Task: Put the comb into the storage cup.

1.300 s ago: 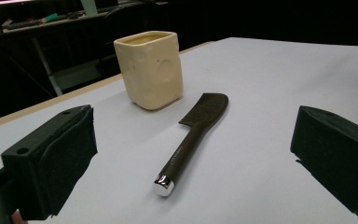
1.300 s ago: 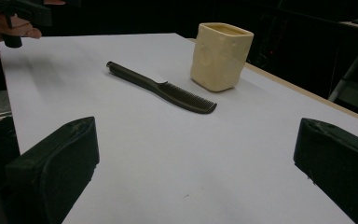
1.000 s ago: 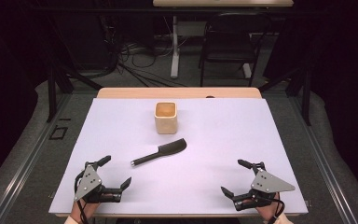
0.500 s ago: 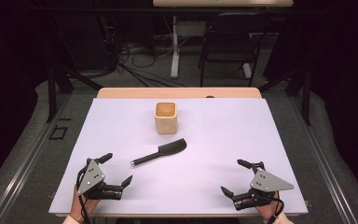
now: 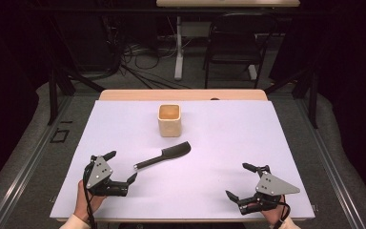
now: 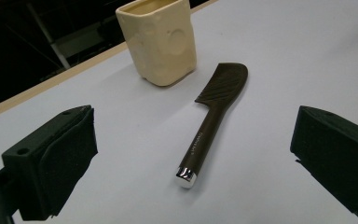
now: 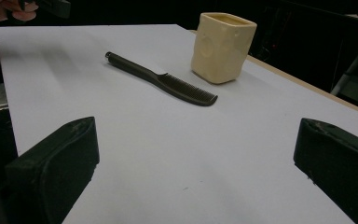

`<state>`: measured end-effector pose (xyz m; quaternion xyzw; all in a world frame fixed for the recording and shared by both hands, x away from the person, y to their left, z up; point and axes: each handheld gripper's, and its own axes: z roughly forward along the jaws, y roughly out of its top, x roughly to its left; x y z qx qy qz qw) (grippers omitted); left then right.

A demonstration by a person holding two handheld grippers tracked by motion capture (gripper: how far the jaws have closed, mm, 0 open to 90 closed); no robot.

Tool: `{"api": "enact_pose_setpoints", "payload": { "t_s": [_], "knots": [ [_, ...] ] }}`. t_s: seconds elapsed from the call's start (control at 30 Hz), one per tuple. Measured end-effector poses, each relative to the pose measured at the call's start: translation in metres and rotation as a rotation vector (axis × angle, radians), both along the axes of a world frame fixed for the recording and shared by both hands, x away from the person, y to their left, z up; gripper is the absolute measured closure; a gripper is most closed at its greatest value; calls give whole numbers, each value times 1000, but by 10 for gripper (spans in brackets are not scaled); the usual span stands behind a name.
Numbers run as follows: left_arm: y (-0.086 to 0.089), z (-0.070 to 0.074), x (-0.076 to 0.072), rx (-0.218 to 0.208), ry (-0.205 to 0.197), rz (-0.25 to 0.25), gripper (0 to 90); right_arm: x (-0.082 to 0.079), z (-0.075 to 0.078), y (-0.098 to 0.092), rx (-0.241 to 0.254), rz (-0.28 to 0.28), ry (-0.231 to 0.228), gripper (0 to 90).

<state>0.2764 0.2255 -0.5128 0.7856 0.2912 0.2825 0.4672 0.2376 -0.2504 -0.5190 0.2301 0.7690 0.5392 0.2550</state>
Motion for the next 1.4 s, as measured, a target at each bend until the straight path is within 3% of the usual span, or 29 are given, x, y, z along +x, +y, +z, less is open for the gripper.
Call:
{"api": "enact_pose_setpoints", "payload": {
  "t_s": [0.43,0.83,1.03,1.3,1.4],
  "knots": [
    [-9,0,17,45,76,-16,1,1,-1,0,-9,-2,9,0],
    [-20,1,30,106,121,-31,1,2,-2,0,-9,-3,13,0],
    [-28,1,37,153,162,-38,1,1,-2,0,-11,-3,16,0],
    [-41,3,46,189,192,-51,1,1,-2,0,-12,-2,17,0],
    [-49,4,49,221,194,-67,1,1,-2,0,-11,-2,15,0]
  ]
}}
